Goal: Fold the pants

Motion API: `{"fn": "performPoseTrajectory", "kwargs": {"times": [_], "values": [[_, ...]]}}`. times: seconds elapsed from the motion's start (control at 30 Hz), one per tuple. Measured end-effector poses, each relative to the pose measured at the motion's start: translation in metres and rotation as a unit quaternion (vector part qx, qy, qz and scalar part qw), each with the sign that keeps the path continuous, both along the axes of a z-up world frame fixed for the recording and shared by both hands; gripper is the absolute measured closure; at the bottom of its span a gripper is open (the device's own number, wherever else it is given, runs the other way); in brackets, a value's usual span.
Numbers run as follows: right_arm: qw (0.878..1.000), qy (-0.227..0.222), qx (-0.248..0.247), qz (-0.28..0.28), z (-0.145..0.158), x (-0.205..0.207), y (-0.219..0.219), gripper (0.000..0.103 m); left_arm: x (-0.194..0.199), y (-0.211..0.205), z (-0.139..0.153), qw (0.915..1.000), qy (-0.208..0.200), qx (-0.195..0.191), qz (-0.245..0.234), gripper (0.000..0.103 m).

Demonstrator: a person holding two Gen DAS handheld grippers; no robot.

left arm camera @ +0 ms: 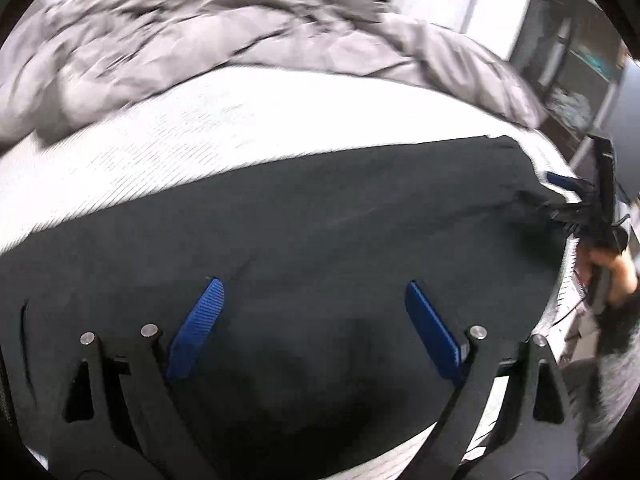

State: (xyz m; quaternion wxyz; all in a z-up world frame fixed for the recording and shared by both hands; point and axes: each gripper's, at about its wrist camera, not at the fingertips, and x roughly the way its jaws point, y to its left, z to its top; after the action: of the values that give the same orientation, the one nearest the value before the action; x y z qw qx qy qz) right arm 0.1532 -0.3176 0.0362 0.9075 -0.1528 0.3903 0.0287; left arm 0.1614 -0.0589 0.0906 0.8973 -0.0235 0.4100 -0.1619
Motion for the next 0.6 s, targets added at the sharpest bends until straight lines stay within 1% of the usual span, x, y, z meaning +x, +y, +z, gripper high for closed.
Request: {"fn": "performPoseTrajectory", "kwargs": {"times": [0.07, 0.13, 0.17, 0.2, 0.23, 0.27, 0.3, 0.33, 0.37, 0.4, 0.43, 0.47, 0.5, 0.53, 0.57, 0.6], "values": [[0.998, 0.03, 0.017, 0.044, -0.009, 0.011, 0.038, 0.002, 0.02, -0.027, 0.0, 0.9989, 0.001, 0.041, -0.023, 0.011], [0.994, 0.066, 0.018, 0.089, -0.025, 0.025, 0.071, 0.002, 0.044, -0.052, -0.012, 0.9944, 0.023, 0.089, -0.052, 0.011], [0.991, 0.087, -0.001, 0.104, -0.037, 0.03, 0.08, 0.002, 0.053, -0.056, -0.019, 0.9928, 0.035, 0.101, -0.054, 0.011], [0.988, 0.103, -0.047, 0.11, -0.051, 0.037, 0.09, 0.003, 0.064, -0.057, -0.027, 0.9912, 0.05, 0.113, -0.047, 0.012], [0.987, 0.095, -0.073, 0.111, -0.057, 0.038, 0.092, 0.002, 0.076, -0.051, -0.036, 0.991, 0.063, 0.115, -0.026, 0.011], [0.988, 0.093, -0.069, 0.106, -0.057, 0.044, 0.08, 0.002, 0.082, -0.042, -0.043, 0.9925, 0.07, 0.1, -0.012, 0.01], [0.991, 0.099, -0.05, 0.076, -0.054, 0.052, 0.054, 0.002, 0.085, -0.029, -0.046, 0.9953, 0.071, 0.065, 0.0, 0.01], [0.994, 0.091, -0.044, 0.038, -0.05, 0.054, 0.028, 0.002, 0.087, -0.015, -0.048, 0.9974, 0.066, 0.024, 0.011, 0.01], [0.996, 0.074, -0.056, -0.01, -0.046, 0.059, -0.003, 0.002, 0.087, -0.006, -0.048, 0.9977, 0.066, 0.002, 0.016, 0.01], [0.994, 0.064, -0.071, -0.049, -0.045, 0.062, -0.022, 0.001, 0.087, 0.0, -0.048, 0.9977, 0.065, -0.005, 0.019, 0.01], [0.99, 0.05, -0.084, -0.103, -0.042, 0.065, -0.05, 0.001, 0.086, 0.003, -0.046, 0.9979, 0.061, -0.004, 0.021, 0.01], [0.987, 0.044, -0.078, -0.135, -0.04, 0.067, -0.07, 0.0, 0.086, 0.003, -0.047, 0.9979, 0.061, 0.003, 0.024, 0.01], [0.986, 0.039, -0.049, -0.153, -0.036, 0.066, -0.086, 0.0, 0.086, 0.002, -0.048, 0.9978, 0.061, 0.008, 0.026, 0.01], [0.987, 0.038, -0.034, -0.155, -0.032, 0.066, -0.088, 0.001, 0.086, 0.0, -0.047, 0.9976, 0.061, 0.018, 0.028, 0.01], [0.987, 0.032, -0.036, -0.155, -0.029, 0.065, -0.086, 0.001, 0.086, -0.003, -0.044, 0.9971, 0.06, 0.033, 0.033, 0.011], [0.987, 0.022, -0.049, -0.154, -0.021, 0.058, -0.077, 0.001, 0.086, -0.005, -0.04, 0.9969, 0.056, 0.04, 0.038, 0.012]]}}
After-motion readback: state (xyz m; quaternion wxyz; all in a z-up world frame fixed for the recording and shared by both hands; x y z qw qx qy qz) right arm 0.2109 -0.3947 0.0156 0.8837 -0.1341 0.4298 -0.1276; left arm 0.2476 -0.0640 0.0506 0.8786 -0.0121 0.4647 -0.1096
